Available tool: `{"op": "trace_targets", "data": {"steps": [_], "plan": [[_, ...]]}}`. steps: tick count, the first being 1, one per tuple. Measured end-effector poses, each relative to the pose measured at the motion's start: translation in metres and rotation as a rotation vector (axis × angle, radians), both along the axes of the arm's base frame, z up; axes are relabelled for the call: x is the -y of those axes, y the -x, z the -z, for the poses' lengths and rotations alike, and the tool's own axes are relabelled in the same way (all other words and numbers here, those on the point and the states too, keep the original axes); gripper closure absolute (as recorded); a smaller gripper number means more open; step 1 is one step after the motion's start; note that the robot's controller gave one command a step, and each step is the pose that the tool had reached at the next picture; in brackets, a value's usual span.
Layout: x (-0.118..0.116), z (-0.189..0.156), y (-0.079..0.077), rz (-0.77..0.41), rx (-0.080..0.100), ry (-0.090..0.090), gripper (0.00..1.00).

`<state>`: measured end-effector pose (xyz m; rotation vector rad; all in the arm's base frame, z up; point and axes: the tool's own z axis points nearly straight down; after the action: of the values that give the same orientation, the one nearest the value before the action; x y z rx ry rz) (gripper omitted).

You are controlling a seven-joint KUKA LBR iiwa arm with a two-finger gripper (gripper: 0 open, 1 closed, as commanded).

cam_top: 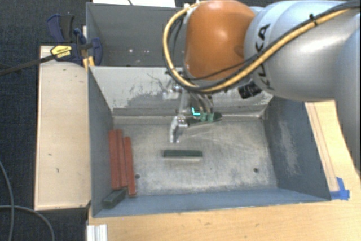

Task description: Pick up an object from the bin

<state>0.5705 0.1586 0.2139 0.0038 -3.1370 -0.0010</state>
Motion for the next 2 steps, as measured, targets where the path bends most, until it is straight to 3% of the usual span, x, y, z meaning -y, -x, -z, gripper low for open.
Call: {"op": "trace_targets", "data": {"steps": [1, 2], "plan": [[0.001, -0.004, -0.002, 0.003, 0.008, -0.001, 0.00], [0.026, 0.033, 0.017, -0.053, 0.014, -0.003, 0.00]]}}
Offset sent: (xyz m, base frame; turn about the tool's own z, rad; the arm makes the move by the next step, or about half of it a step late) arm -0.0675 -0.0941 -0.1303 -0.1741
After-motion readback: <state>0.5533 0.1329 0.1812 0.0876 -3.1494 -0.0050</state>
